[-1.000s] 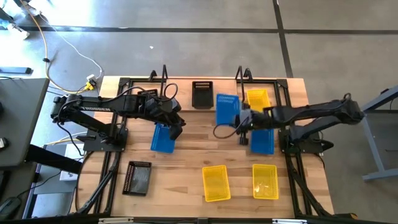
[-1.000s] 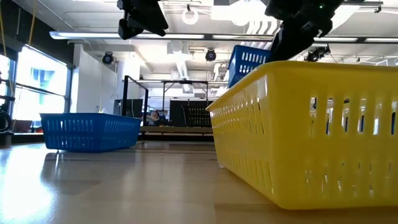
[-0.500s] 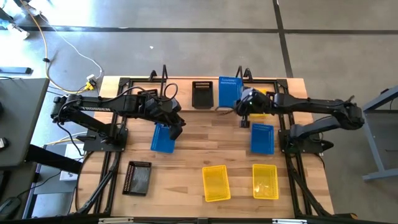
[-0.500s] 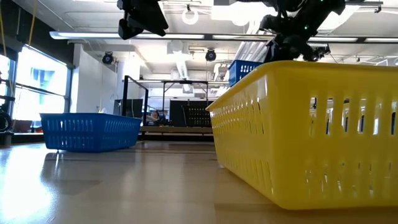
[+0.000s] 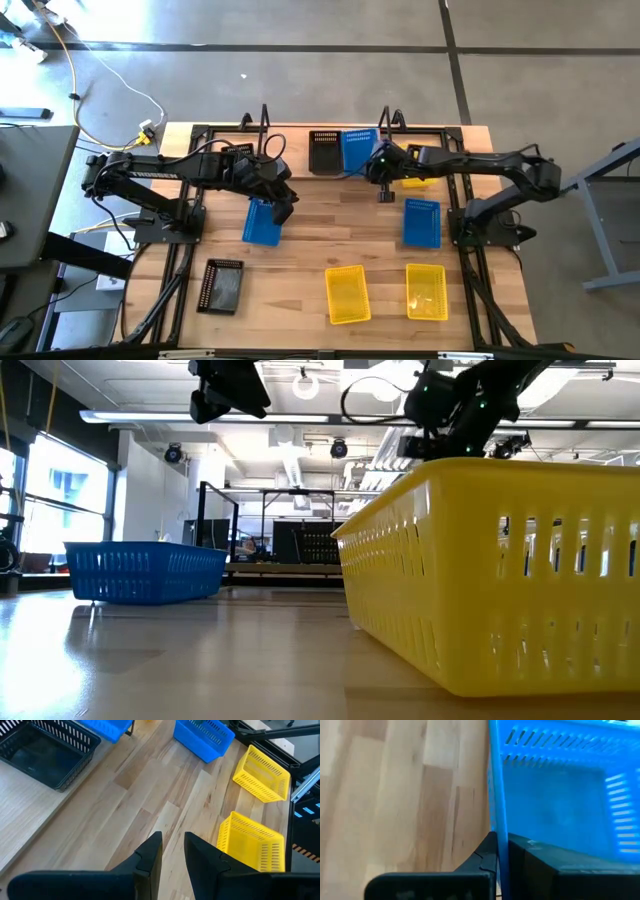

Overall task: Stack baskets on shelf by color
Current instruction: Put the middle blue bin on the shelf

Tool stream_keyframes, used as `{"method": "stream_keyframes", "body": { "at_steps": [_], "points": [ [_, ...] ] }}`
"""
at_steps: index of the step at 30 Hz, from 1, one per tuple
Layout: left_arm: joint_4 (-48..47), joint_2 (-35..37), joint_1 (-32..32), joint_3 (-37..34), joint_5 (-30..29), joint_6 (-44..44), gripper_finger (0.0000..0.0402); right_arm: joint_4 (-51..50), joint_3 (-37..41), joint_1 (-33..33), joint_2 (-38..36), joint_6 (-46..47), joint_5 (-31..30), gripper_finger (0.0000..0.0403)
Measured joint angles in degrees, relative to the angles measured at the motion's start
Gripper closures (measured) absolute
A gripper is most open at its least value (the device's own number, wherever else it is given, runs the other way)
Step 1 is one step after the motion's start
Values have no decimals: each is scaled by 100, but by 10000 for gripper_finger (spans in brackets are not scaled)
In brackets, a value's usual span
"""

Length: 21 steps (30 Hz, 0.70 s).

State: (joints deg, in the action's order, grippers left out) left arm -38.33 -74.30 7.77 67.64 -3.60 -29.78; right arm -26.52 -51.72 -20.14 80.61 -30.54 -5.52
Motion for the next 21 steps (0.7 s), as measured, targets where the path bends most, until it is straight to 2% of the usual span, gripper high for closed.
{"method": "stream_keyframes", "body": {
  "at_steps": [7,13,21],
  "points": [
    [0,0,0,0,0,-2,328,92,4,-228,377,-52,25,403],
    [-1,0,0,0,0,-22,328,62,4,-389,427,177,312,403],
    [0,0,0,0,2,-16,328,87,4,-415,427,205,232,403]
  ]
}}
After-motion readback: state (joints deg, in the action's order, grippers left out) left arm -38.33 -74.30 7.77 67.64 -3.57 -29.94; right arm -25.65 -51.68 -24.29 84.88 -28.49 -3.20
